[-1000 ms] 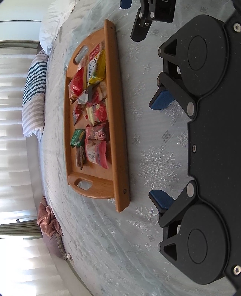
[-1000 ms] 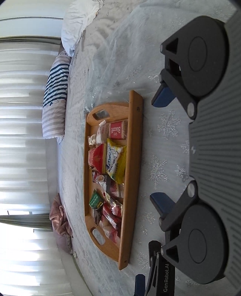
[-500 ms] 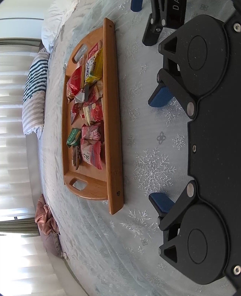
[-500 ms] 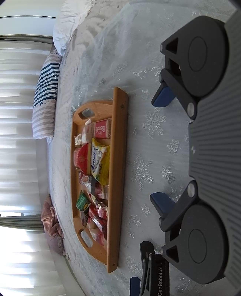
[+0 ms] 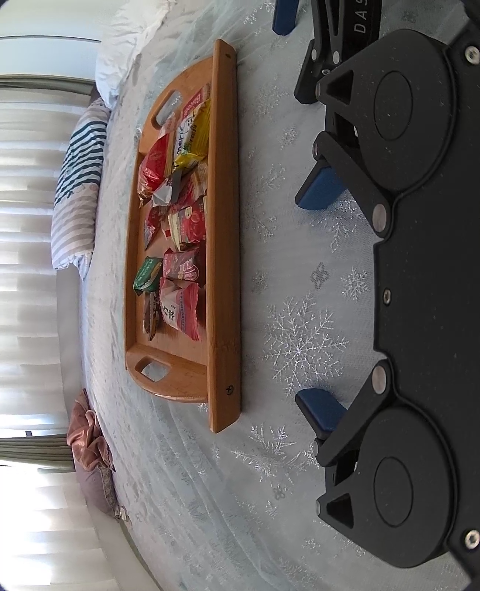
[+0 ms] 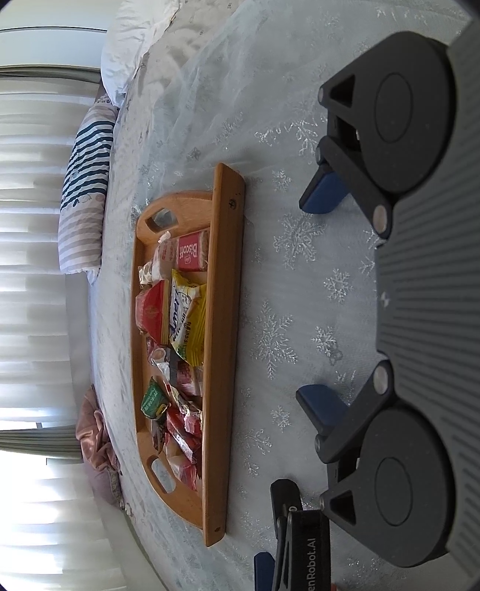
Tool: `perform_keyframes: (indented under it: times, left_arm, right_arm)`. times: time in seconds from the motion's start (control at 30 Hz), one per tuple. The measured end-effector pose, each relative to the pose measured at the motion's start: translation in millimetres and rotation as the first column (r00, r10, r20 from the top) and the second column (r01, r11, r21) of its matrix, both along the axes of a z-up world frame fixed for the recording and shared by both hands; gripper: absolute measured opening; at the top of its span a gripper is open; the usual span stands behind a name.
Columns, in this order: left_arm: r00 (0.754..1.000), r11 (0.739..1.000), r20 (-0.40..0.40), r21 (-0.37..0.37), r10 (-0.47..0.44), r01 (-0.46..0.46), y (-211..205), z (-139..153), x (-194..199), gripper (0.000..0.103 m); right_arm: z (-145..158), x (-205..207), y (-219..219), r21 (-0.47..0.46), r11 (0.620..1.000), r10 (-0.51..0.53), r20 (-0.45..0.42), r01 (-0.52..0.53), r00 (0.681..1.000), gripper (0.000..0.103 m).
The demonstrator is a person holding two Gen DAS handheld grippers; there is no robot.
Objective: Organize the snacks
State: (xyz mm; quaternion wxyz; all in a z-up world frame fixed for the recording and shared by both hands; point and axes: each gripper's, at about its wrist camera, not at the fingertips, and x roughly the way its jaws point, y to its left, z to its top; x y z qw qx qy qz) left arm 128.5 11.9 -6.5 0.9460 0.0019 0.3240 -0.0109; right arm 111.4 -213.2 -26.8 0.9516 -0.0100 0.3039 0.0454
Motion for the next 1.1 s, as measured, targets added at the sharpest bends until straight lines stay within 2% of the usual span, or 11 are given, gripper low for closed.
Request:
perform_keyframes:
  times: [1.1]
  left_arm:
    - [1.0, 1.0, 0.012, -0.008, 0.003, -0.003, 0.2, -0.6, -1.8, 0.103]
  right_arm:
    - [-1.3, -1.8, -0.2, 0.002, 1.0, -0.003, 0.012, 0.003, 1.0, 0.103]
